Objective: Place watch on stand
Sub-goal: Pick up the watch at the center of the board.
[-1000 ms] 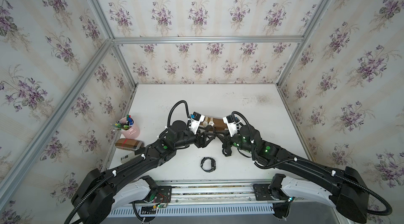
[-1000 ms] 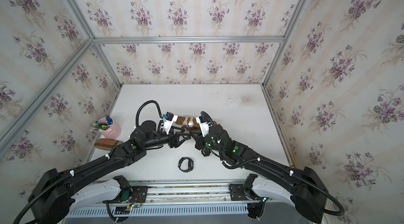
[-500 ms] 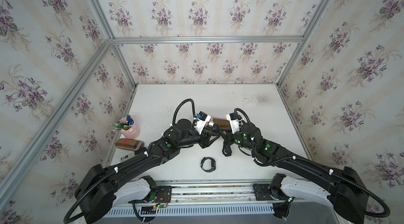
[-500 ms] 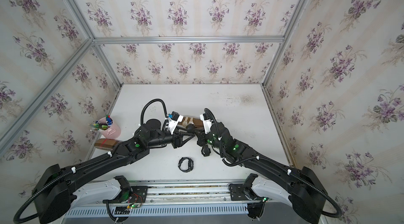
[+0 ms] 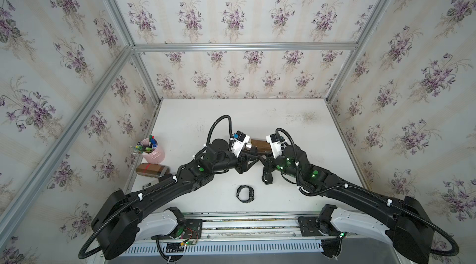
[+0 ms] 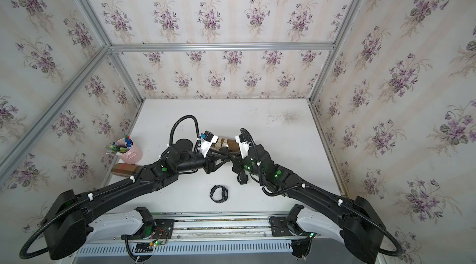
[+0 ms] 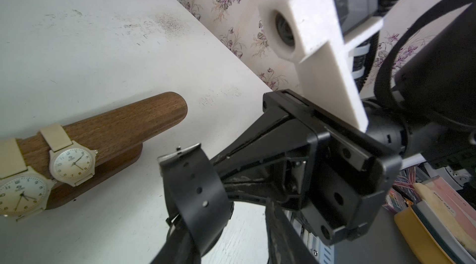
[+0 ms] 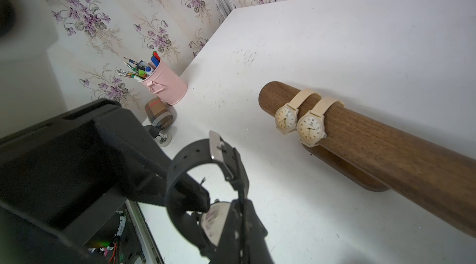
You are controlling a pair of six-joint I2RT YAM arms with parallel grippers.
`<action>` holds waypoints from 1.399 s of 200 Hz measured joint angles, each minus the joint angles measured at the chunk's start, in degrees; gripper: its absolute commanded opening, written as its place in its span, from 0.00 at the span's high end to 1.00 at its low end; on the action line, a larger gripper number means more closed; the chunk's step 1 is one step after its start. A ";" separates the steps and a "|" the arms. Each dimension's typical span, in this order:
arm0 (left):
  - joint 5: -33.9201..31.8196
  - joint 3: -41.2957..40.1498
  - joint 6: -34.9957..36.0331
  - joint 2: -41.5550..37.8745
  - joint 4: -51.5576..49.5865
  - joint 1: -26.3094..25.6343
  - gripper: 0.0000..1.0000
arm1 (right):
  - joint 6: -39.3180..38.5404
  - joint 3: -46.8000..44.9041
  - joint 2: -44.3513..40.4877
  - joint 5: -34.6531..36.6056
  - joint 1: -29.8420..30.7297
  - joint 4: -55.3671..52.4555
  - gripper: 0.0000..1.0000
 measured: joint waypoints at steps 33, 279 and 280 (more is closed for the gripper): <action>-4.68 2.69 2.08 0.52 -6.21 -0.02 0.46 | -1.73 1.38 0.42 3.28 0.90 -1.53 1.00; -26.49 11.15 4.87 4.81 -24.44 -3.50 0.96 | -8.81 9.62 5.55 18.05 10.49 -10.34 0.91; -26.40 11.04 4.83 4.74 -24.33 -3.50 0.96 | -8.81 9.57 5.49 17.99 10.49 -10.34 0.91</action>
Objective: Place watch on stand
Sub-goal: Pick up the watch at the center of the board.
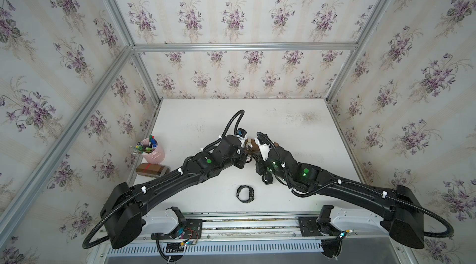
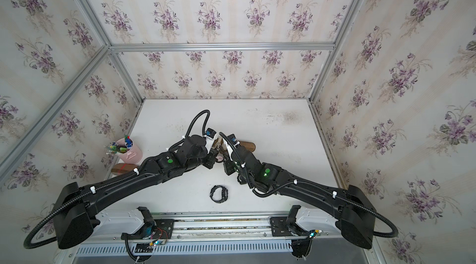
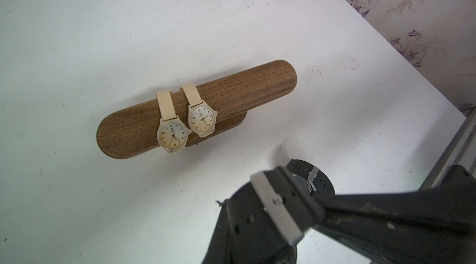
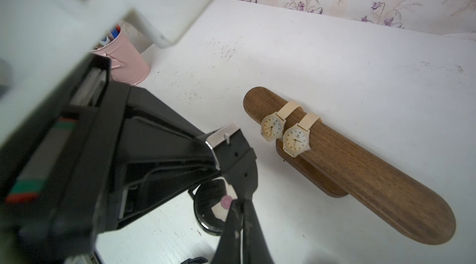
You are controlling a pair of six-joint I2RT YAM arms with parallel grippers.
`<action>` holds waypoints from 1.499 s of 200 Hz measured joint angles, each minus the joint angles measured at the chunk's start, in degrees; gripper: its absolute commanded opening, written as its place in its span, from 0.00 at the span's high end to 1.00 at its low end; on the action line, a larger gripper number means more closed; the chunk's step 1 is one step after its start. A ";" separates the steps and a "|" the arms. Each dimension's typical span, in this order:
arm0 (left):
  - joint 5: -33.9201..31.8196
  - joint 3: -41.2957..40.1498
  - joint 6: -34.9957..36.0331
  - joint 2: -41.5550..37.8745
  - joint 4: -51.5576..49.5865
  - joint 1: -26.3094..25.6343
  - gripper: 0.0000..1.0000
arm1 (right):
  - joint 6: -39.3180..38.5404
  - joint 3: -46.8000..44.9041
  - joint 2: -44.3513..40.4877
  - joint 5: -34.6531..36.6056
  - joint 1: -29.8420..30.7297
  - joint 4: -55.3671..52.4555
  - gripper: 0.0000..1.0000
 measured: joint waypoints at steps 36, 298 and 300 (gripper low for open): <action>3.58 -4.00 -0.24 -2.99 4.35 0.59 0.97 | -1.64 -2.69 -3.32 -4.59 0.00 0.94 0.79; 29.00 -10.58 5.75 -10.99 17.42 4.81 0.96 | -5.95 -8.74 -12.02 -27.52 -0.04 9.27 0.96; 29.00 -10.56 5.75 -10.95 17.42 4.81 0.96 | -5.95 -8.68 -11.93 -27.58 -0.04 9.29 0.96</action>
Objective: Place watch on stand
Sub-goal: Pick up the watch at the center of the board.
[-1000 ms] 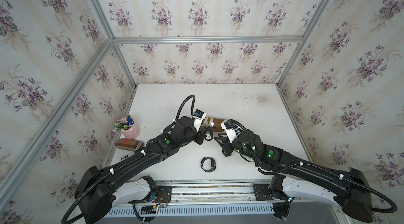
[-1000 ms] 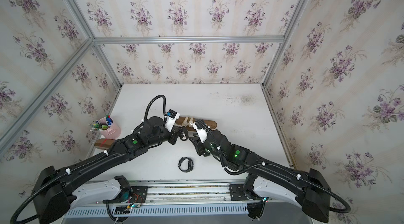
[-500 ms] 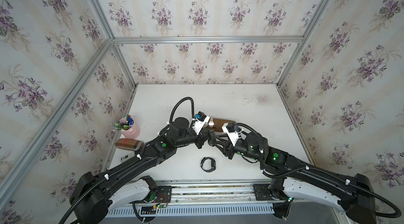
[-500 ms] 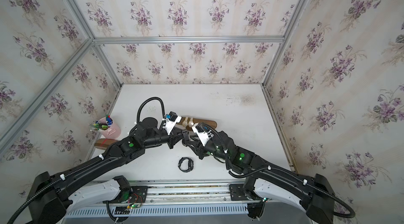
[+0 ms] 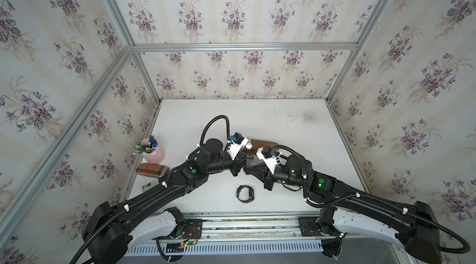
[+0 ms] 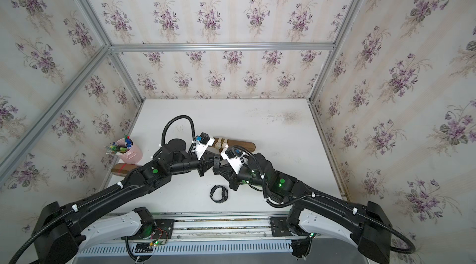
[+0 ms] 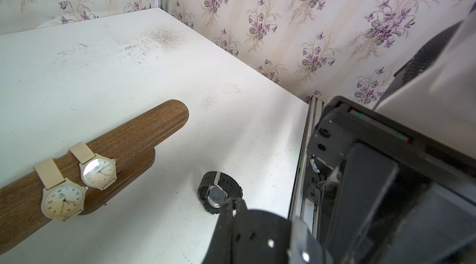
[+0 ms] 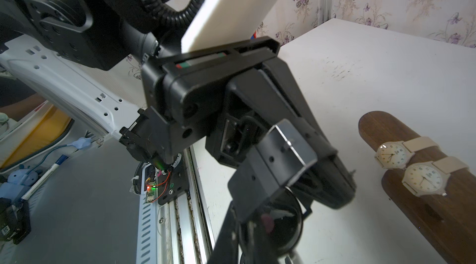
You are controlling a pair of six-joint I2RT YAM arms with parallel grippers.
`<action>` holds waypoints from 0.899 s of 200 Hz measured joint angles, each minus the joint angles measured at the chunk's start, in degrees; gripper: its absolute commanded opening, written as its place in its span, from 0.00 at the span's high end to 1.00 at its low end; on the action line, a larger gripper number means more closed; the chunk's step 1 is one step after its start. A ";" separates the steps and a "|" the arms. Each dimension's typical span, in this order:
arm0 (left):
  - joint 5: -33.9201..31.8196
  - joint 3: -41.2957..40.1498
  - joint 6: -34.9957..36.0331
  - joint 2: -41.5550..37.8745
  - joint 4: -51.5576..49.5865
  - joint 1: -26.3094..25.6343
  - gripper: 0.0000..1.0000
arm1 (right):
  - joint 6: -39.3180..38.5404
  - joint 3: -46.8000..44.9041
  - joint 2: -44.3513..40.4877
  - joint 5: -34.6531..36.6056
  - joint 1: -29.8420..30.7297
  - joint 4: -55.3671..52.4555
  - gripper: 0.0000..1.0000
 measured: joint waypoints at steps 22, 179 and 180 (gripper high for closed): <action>-0.02 0.42 0.22 0.39 -0.44 0.00 0.96 | 0.07 0.26 0.55 -0.17 0.00 0.28 0.91; -2.29 0.07 0.13 0.11 -0.72 -0.61 0.49 | 4.55 -1.33 -2.71 2.56 0.02 4.37 1.00; -2.34 0.07 0.13 0.11 -0.72 -0.61 0.48 | 4.59 -1.44 -2.86 2.73 0.02 4.48 1.00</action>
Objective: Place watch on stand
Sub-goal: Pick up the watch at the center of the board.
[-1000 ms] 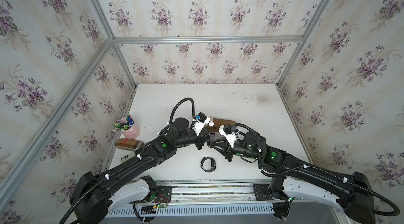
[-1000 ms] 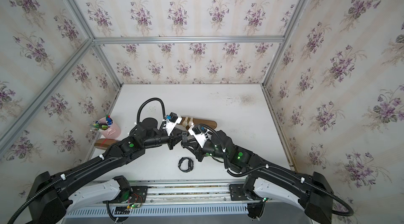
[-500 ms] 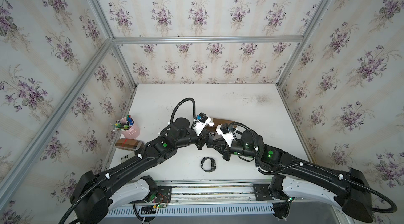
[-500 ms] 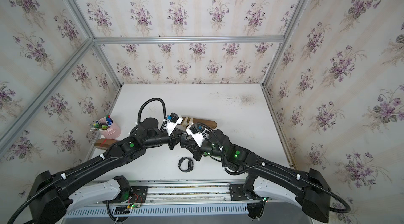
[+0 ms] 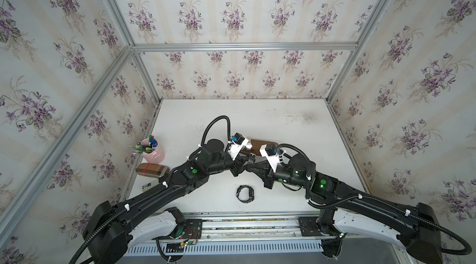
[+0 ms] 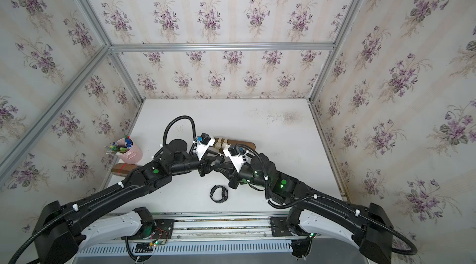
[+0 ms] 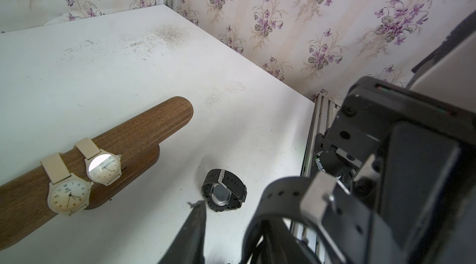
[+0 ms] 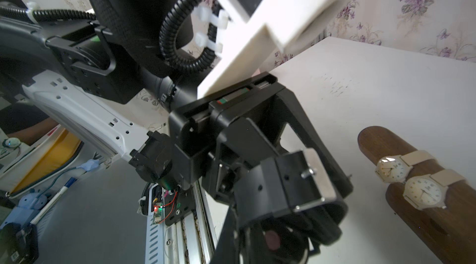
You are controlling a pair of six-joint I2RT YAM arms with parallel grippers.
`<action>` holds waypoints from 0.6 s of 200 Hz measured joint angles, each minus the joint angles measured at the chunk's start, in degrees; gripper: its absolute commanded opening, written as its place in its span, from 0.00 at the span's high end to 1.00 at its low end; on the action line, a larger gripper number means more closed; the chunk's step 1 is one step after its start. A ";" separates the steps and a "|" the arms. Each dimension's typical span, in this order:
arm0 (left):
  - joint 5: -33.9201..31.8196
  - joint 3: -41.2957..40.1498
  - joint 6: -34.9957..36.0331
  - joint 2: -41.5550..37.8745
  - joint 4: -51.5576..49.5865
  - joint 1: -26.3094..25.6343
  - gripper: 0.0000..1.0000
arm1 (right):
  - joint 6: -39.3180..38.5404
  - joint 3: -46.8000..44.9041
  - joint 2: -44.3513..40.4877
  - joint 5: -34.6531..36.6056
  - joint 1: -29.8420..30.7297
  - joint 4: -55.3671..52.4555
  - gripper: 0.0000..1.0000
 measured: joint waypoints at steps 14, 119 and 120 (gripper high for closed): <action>-1.36 0.00 -0.28 -0.11 -0.11 0.02 0.39 | 1.36 -1.40 -1.66 1.88 0.02 1.20 1.00; -20.52 -12.92 -8.37 -4.98 10.51 0.15 0.16 | 21.77 -2.29 -6.14 19.17 -0.52 6.12 1.00; -20.52 -13.03 -8.41 -4.98 10.75 0.13 0.16 | 22.14 -2.29 -6.14 19.28 -0.55 6.21 1.00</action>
